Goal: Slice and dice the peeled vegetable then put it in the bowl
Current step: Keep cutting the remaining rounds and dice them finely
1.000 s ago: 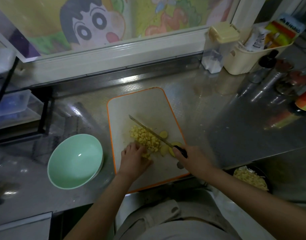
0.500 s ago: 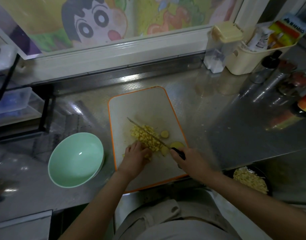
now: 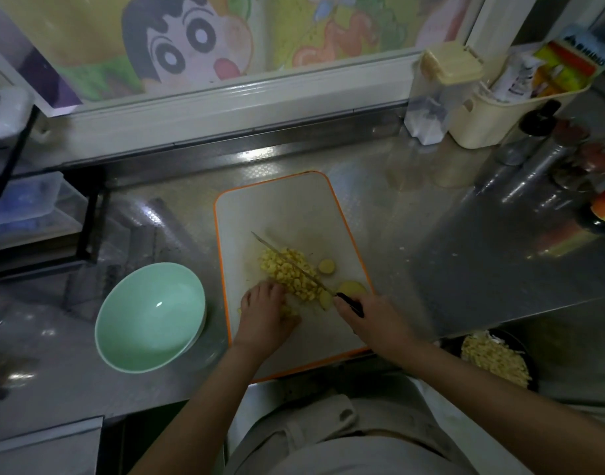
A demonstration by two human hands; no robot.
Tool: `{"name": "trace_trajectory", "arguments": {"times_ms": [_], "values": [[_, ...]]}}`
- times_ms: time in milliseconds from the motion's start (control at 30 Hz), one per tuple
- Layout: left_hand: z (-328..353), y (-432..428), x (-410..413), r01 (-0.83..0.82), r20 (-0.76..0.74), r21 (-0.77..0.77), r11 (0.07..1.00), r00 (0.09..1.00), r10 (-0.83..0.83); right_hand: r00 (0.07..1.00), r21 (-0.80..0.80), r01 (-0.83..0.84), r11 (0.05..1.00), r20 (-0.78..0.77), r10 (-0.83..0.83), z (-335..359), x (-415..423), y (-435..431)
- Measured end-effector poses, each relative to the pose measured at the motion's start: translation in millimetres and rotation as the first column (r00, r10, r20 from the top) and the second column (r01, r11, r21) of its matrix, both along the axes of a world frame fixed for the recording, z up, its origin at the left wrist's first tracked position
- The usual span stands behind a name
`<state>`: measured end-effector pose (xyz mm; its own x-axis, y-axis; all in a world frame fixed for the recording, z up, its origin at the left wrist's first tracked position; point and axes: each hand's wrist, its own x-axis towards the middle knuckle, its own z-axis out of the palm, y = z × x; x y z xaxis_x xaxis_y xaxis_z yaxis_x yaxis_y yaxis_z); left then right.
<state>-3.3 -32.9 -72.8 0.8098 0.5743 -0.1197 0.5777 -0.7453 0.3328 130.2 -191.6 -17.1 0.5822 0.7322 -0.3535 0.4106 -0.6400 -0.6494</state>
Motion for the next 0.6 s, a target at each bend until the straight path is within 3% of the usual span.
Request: {"name": "trace_trajectory", "arguments": {"times_ms": [167, 600], "values": [[5, 14, -12, 0.029, 0.016, -0.088, 0.996, 1.0, -0.027, 1.0, -0.007, -0.017, 1.0, 0.004, 0.017, -2, -4, 5], [3, 28, -14, -0.003, 0.025, -0.088, 0.996, 1.0, 0.006, 1.0, -0.042, -0.007, 0.999, 0.021, 0.008, -19, -10, 8]]}}
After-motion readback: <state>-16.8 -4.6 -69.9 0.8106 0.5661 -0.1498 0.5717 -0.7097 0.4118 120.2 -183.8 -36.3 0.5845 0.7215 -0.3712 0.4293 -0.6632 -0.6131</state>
